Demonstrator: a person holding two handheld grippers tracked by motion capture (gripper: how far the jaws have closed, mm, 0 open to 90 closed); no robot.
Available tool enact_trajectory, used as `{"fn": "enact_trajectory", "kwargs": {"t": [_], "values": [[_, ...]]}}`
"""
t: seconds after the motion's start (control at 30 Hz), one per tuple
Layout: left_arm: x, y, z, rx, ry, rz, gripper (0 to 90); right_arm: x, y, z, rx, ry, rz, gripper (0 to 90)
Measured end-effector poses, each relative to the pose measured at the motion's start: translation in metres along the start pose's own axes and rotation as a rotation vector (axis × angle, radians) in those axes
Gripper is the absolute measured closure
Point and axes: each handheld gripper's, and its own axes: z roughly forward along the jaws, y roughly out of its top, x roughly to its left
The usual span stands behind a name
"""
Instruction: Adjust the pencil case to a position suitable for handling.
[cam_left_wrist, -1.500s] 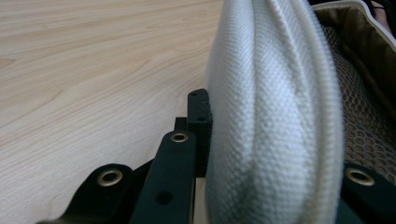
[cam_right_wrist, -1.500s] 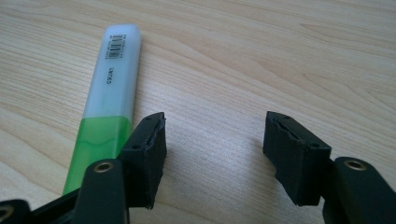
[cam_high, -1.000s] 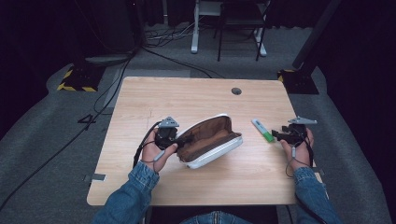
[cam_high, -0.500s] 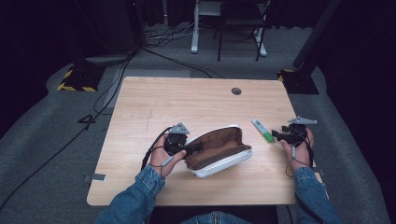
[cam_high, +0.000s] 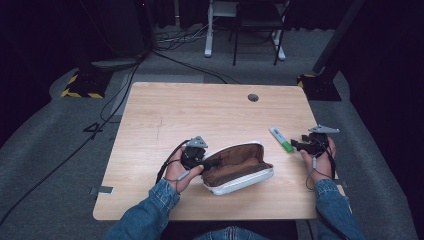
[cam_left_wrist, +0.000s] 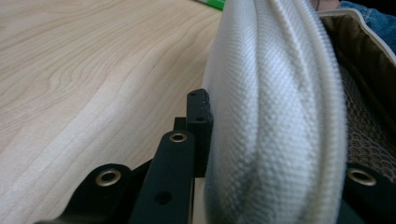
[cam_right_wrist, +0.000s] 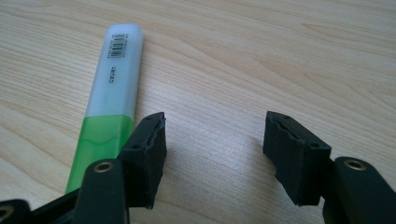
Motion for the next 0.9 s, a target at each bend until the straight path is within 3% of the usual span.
{"fn": "enact_trajectory", "kwargs": {"t": [0.5, 0.73, 0.9], "values": [[0.005, -0.005, 0.007, 0.028, -0.037, 0.006, 82.6, 0.0, 0.0, 0.0, 0.0, 0.002, 0.0, 39.6], [0.012, -0.009, 0.005, 0.037, -0.027, 0.019, 81.8, 0.0, 0.0, 0.0, -0.001, 0.002, 0.0, 39.6], [0.02, -0.013, 0.005, 0.033, -0.026, 0.002, 81.6, 0.0, 0.0, 0.0, 0.0, 0.002, 0.0, 39.6]]}}
